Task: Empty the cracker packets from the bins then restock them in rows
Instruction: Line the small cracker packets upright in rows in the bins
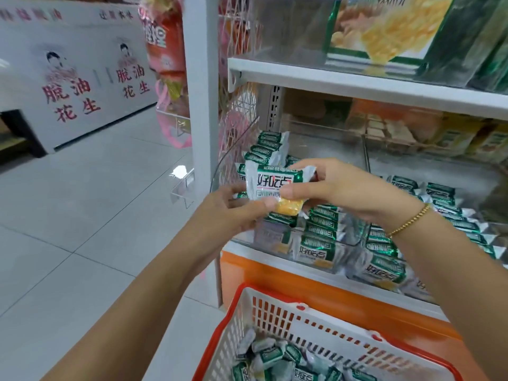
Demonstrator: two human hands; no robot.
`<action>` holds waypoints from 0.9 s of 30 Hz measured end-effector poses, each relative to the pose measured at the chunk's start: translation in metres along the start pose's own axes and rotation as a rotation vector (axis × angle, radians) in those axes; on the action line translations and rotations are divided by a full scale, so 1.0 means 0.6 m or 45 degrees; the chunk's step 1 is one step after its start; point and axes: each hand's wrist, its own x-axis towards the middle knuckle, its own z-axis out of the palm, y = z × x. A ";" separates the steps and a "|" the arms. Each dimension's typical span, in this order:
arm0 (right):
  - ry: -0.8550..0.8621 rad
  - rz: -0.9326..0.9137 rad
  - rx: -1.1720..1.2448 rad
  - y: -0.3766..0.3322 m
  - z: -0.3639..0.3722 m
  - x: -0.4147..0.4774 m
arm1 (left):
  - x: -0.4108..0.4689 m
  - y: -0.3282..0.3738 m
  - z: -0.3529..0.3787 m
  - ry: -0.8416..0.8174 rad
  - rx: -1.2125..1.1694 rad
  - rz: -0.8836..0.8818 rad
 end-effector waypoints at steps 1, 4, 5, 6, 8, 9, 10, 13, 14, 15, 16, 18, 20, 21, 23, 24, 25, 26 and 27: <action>0.036 0.004 0.018 0.003 0.002 0.011 | 0.003 -0.001 -0.003 0.120 0.047 0.009; 0.155 0.099 -0.146 0.016 0.020 0.040 | -0.001 -0.016 -0.017 0.492 0.503 0.188; 0.201 0.103 -0.246 0.022 0.029 0.049 | -0.003 -0.020 -0.019 0.539 0.612 0.264; 0.239 0.092 -0.314 0.026 0.039 0.057 | -0.006 -0.023 -0.020 0.552 0.690 0.317; 0.305 0.044 -0.342 0.031 0.059 0.067 | -0.009 -0.024 -0.018 0.546 0.809 0.360; 0.333 0.029 -0.340 0.034 0.066 0.072 | -0.008 -0.025 -0.017 0.545 0.849 0.352; 0.359 0.023 -0.334 0.035 0.071 0.076 | -0.006 -0.025 -0.017 0.548 0.884 0.347; 0.424 0.028 -0.334 0.041 0.079 0.092 | -0.001 -0.026 -0.017 0.569 0.960 0.340; 0.464 0.030 -0.344 0.043 0.079 0.097 | 0.000 -0.026 -0.017 0.570 0.976 0.337; 0.510 0.031 -0.352 0.046 0.077 0.102 | 0.002 -0.026 -0.016 0.566 0.995 0.340; 0.552 0.036 -0.355 0.049 0.076 0.107 | 0.003 -0.027 -0.015 0.553 1.022 0.355; 0.569 0.051 -0.299 0.052 0.077 0.116 | 0.006 -0.030 -0.011 0.510 1.095 0.386; 0.509 0.070 -0.204 0.051 0.084 0.124 | 0.009 -0.034 -0.007 0.469 1.160 0.377; 0.491 0.083 -0.191 0.051 0.089 0.129 | 0.012 -0.036 -0.005 0.463 1.179 0.370; 0.521 0.114 -0.186 0.052 0.093 0.140 | 0.017 -0.036 -0.003 0.478 1.176 0.373; 0.552 0.126 -0.189 0.053 0.092 0.146 | 0.020 -0.036 -0.003 0.491 1.162 0.379; 0.582 0.137 -0.211 0.053 0.090 0.150 | 0.024 -0.035 -0.004 0.495 1.157 0.381; 0.604 0.144 -0.266 0.052 0.088 0.151 | 0.026 -0.036 -0.005 0.488 1.165 0.379; 0.623 0.136 -0.330 0.051 0.087 0.150 | 0.028 -0.037 -0.005 0.476 1.177 0.378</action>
